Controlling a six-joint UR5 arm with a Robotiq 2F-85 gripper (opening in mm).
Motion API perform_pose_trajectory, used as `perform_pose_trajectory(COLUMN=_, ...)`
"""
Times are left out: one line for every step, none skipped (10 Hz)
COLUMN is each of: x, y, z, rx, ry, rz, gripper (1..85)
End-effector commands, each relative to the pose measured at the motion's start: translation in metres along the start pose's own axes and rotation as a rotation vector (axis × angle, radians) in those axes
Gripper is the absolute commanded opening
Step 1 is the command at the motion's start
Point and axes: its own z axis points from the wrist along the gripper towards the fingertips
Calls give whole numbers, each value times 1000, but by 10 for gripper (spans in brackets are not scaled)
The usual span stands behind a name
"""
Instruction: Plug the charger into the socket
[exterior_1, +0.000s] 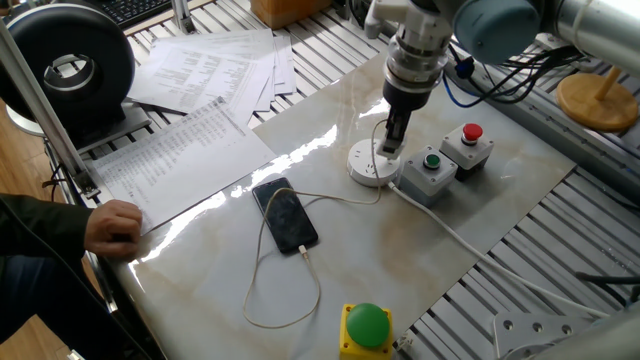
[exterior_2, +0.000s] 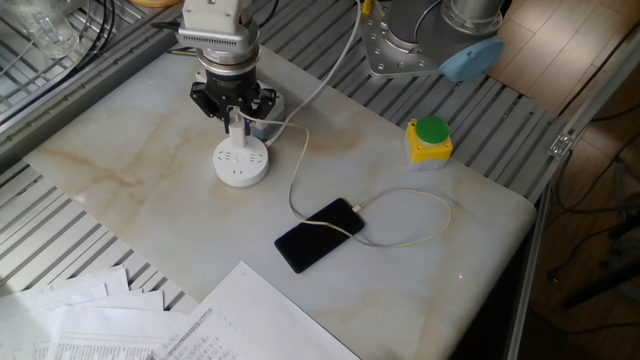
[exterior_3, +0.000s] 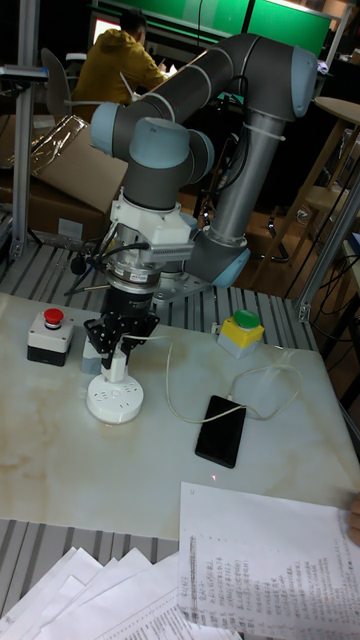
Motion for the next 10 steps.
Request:
perform_pose_trajectory(x=1, y=4, z=3, rx=-18, ry=-12, rz=12, gripper=10)
perform_pose_trajectory(x=3, y=2, z=3, rx=-14, ry=-10, rz=9, gripper=10)
perform_pose_trajectory(x=4, y=-1, z=4, rx=-3, ry=-12, rz=1, gripper=10)
perform_pose_trajectory(x=3, y=2, z=5, rx=-19, ry=-19, rz=8, gripper=10)
perform_pose_trajectory(x=4, y=2, z=5, rx=-15, ry=-19, rz=5, gripper=10)
perform_pose_trajectory(x=3, y=3, z=4, rx=-19, ry=-19, rz=7, gripper=10)
perform_pose_trajectory(x=4, y=4, z=2, rx=-21, ry=-15, rz=8, gripper=10)
perform_pose_trajectory(x=5, y=4, z=-1, rx=-23, ry=-7, rz=9, gripper=10)
perform_pose_trajectory(x=5, y=4, z=0, rx=-23, ry=-10, rz=10, gripper=10)
perform_pose_trajectory(x=2, y=3, z=3, rx=-20, ry=-17, rz=10, gripper=10)
